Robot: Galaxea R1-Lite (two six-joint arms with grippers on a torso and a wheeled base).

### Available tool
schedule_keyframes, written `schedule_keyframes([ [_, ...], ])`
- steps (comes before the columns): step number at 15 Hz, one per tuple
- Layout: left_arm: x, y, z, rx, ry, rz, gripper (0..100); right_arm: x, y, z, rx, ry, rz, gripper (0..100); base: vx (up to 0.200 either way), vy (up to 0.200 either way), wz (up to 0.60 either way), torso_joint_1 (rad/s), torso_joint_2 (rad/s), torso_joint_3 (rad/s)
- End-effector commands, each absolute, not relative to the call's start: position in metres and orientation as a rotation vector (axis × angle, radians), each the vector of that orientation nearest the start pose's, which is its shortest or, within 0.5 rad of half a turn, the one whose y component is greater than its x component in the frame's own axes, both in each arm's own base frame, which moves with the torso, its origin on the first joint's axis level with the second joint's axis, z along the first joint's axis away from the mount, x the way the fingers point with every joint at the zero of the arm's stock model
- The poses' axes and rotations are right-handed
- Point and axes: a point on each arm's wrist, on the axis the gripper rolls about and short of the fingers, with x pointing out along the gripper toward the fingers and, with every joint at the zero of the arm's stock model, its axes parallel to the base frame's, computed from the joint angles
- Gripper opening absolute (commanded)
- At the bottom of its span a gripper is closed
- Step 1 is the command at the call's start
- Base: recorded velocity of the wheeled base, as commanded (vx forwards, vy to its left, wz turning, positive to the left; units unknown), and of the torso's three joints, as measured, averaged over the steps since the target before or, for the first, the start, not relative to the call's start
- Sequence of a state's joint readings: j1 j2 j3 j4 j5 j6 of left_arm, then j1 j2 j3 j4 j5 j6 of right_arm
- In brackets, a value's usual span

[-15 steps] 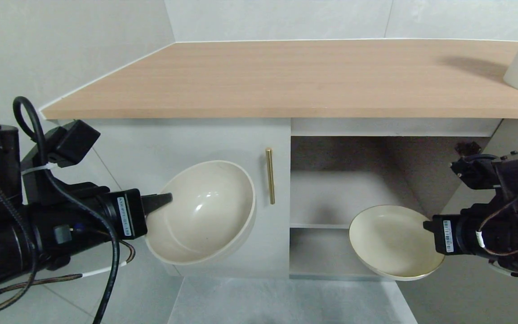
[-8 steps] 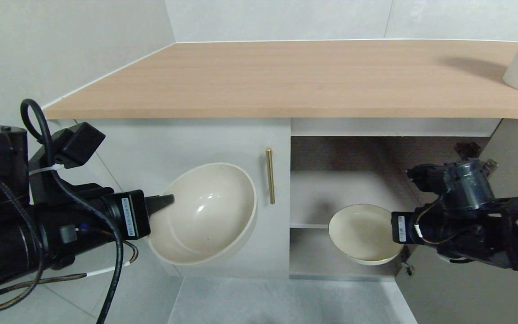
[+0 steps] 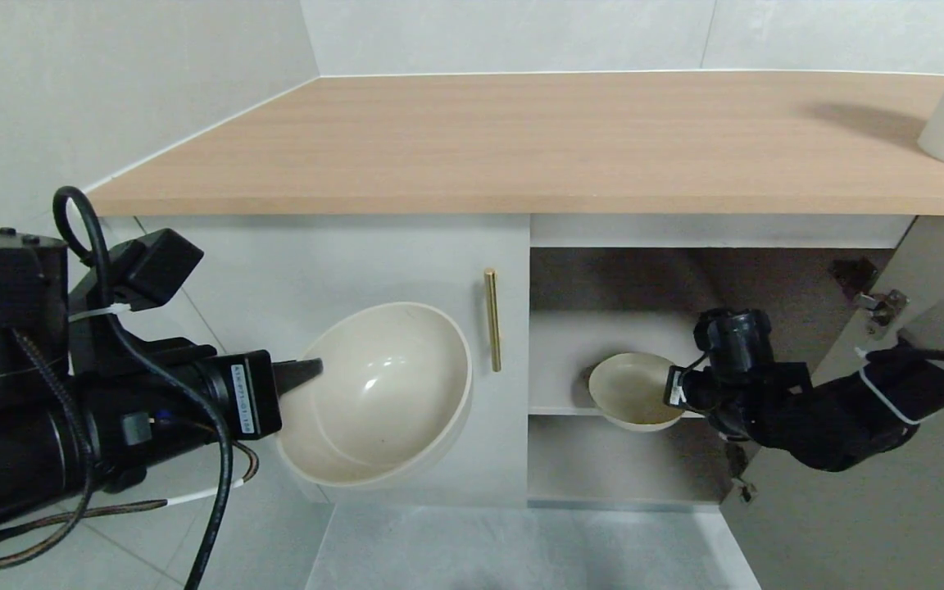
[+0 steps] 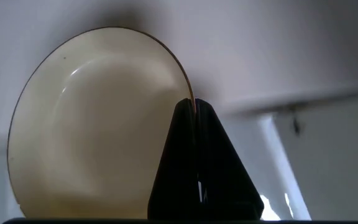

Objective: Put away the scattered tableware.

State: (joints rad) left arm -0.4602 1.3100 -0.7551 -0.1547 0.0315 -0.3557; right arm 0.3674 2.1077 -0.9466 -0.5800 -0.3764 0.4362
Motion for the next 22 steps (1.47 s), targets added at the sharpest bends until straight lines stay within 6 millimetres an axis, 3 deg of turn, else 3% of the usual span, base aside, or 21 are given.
schedule_keyframes([
  [1,0.185,-0.091,0.221,-0.246,0.465,-0.346,0,0.380,0.121,0.038,0.205,0.529,-0.191,0,0.000,0.000,0.00,0.000,0.00,0.000],
  [7,0.186,-0.092,0.219,-0.244,0.474,-0.346,0,0.415,0.114,0.022,0.213,0.461,-0.305,0,0.000,0.000,0.00,0.000,0.00,0.000],
  [14,0.186,-0.091,0.219,-0.245,0.475,-0.347,0,0.425,0.113,0.035,0.299,0.404,-0.322,0,0.000,0.000,0.00,0.000,0.00,0.000],
  [15,0.186,-0.091,0.219,-0.246,0.477,-0.348,0,0.424,0.112,0.037,0.301,0.401,-0.321,100,0.000,0.000,0.00,0.000,0.00,0.000],
  [17,0.186,-0.092,0.218,-0.251,0.488,-0.381,0,0.419,0.111,0.055,0.317,0.372,-0.311,100,0.000,0.000,0.00,0.000,0.00,0.000],
  [19,0.192,-0.097,0.216,-0.251,0.511,-0.403,0,0.396,0.110,0.092,0.341,0.342,-0.256,100,0.000,0.000,0.00,0.000,0.00,0.000],
  [20,0.198,-0.101,0.213,-0.247,0.528,-0.405,0,0.376,0.115,0.115,0.351,0.350,-0.173,100,0.000,0.000,0.00,0.000,0.00,0.000],
  [22,0.207,-0.115,0.199,-0.220,0.590,-0.420,0,0.314,0.130,0.164,0.355,0.449,0.079,100,0.000,0.000,0.00,0.000,0.00,0.000],
])
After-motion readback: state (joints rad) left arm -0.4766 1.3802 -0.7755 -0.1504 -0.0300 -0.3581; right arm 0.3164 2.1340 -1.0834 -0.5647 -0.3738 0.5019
